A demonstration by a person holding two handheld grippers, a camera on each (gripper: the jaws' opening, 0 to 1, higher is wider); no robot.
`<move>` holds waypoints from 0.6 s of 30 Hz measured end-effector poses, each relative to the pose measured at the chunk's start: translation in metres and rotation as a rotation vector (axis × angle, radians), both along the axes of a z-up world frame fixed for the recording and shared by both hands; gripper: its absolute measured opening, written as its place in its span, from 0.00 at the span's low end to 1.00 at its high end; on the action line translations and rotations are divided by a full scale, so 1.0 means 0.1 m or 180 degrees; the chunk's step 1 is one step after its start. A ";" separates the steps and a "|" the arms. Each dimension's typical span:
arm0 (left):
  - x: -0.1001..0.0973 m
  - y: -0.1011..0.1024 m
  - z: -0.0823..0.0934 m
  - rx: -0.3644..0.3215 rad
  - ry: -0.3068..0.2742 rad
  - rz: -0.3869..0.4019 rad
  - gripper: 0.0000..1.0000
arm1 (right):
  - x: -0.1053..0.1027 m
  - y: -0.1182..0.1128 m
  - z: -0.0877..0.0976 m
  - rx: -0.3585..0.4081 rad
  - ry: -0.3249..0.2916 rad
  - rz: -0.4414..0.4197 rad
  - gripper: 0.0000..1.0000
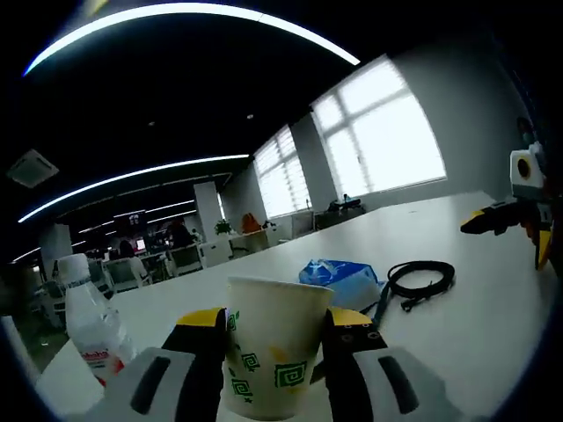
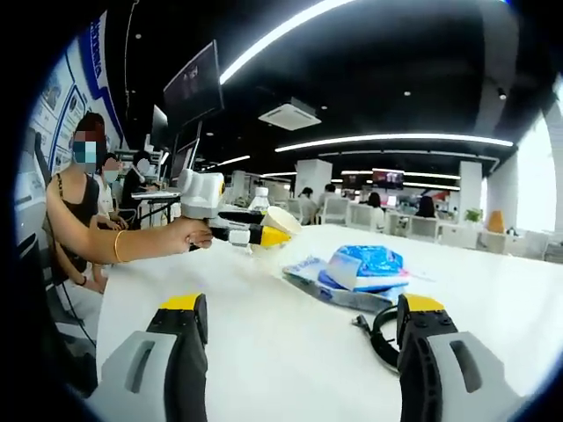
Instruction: Arrange the tabletop items into an orderly group along one side of the table until the central work area is clear of visible clutter.
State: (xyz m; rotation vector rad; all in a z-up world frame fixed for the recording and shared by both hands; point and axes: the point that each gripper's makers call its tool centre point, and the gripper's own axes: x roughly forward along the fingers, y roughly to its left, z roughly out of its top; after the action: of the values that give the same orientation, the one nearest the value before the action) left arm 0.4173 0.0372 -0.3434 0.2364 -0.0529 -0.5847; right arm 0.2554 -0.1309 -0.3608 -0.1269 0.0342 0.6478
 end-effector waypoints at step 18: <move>0.18 0.38 0.09 -0.0710 -0.0311 0.0458 0.42 | -0.10 -0.23 0.01 0.0072 -0.0033 -0.0169 0.86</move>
State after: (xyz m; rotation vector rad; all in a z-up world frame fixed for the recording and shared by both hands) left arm 0.4350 0.0754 -0.3340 0.0511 -0.1931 -0.4197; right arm 0.2456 -0.1535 -0.3601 -0.1071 0.0202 0.5943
